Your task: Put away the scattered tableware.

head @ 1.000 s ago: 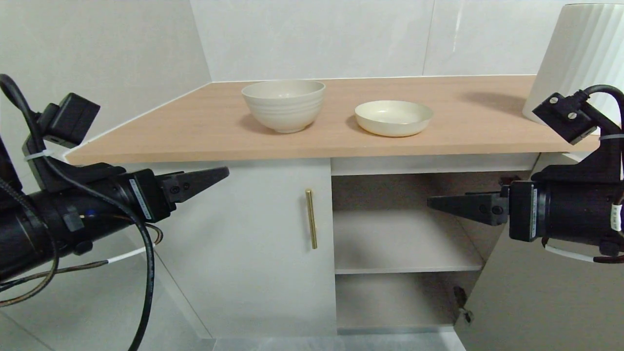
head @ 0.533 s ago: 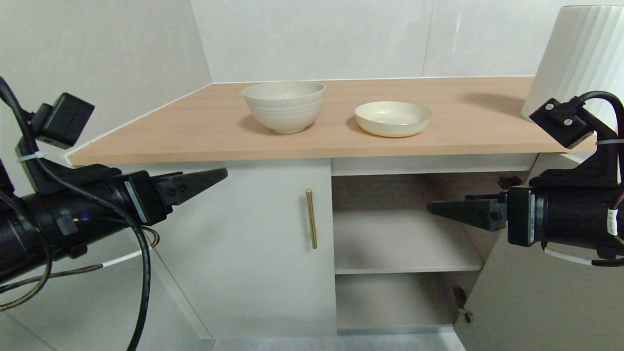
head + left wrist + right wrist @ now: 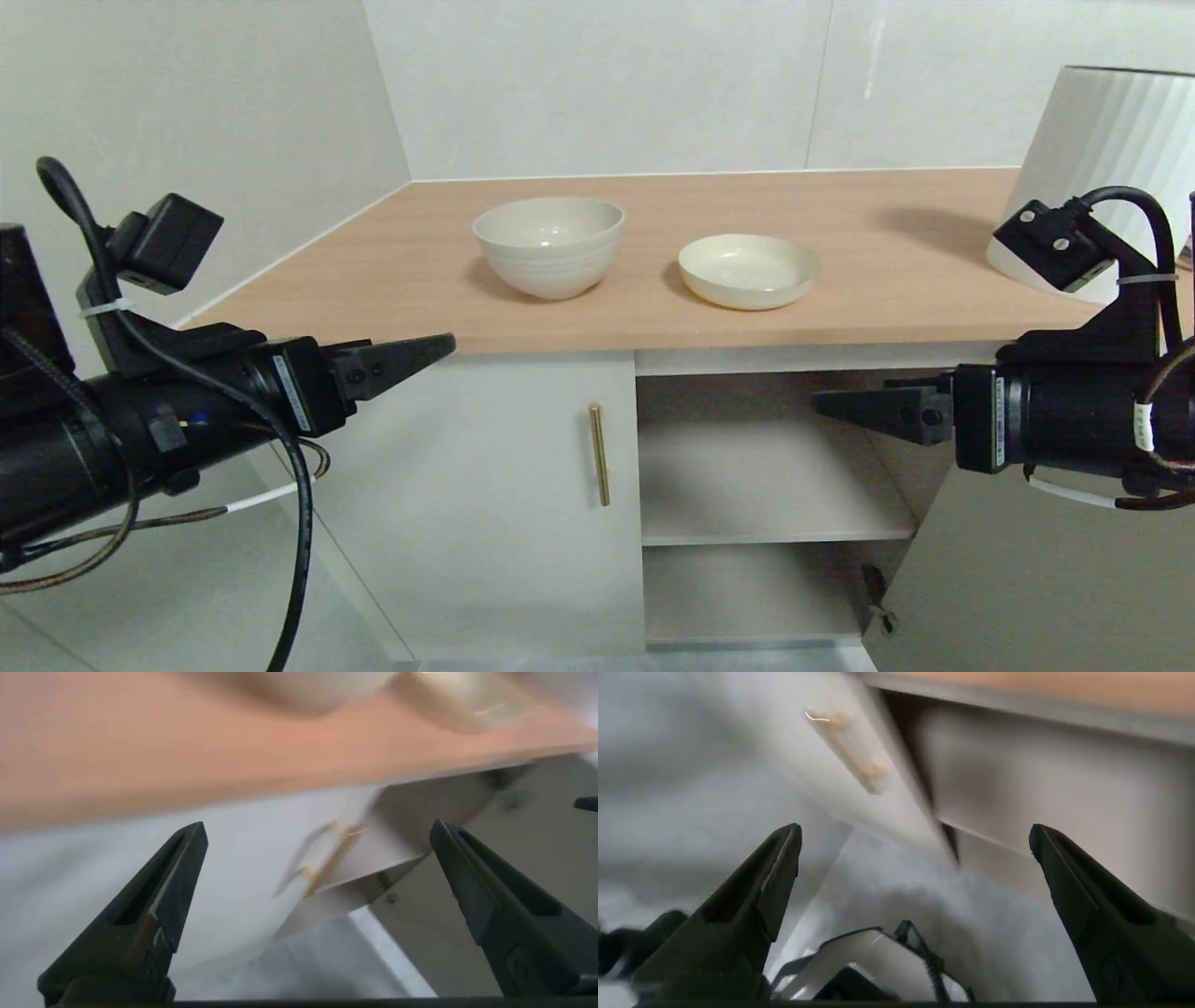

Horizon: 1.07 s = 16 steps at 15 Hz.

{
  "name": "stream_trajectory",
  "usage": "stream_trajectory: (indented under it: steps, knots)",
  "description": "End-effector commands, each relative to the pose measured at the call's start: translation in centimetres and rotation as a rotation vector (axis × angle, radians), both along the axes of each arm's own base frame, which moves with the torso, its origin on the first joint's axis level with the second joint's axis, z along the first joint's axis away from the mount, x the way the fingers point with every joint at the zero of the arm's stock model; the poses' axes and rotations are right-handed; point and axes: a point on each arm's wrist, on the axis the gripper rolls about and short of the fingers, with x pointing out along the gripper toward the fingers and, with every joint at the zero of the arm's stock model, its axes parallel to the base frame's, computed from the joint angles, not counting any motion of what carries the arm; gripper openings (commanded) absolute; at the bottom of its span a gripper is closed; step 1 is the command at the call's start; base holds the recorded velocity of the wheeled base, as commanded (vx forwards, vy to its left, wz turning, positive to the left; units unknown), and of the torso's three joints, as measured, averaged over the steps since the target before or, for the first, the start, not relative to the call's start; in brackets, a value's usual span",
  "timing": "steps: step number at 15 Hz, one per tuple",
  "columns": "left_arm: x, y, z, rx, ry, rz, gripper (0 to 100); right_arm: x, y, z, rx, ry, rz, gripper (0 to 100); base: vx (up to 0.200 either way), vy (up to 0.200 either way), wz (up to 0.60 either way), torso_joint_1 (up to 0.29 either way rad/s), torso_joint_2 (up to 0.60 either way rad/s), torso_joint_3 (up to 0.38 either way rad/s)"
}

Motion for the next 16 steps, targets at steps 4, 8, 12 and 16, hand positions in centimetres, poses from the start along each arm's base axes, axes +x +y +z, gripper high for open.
stream_trajectory:
  steps: [4,8,12,16]
  knots:
    - [0.7,-0.2,-0.7,0.007,0.03,0.0,100,0.3,-0.2,-0.1,-0.002,0.002,-0.014,100,0.0,0.0,0.0,0.15,-0.49,-0.304]
    - [0.9,-0.3,-0.9,0.01,0.04,0.0,100,0.5,0.0,-0.3,0.001,-0.001,-0.014,100,0.0,0.0,0.0,0.179,-0.47,-0.288]
    - [1.5,-0.6,-0.8,0.01,0.04,-0.004,100,1.9,0.3,-0.7,-0.027,-0.045,-0.021,100,0.0,0.0,0.0,0.082,-0.2,-0.111]
    - [4.7,-1.6,1.9,0.018,0.057,0.002,100,7.1,2.0,1.0,-0.046,-0.107,-0.157,100,0.0,0.0,0.0,0.0,0.0,0.0]
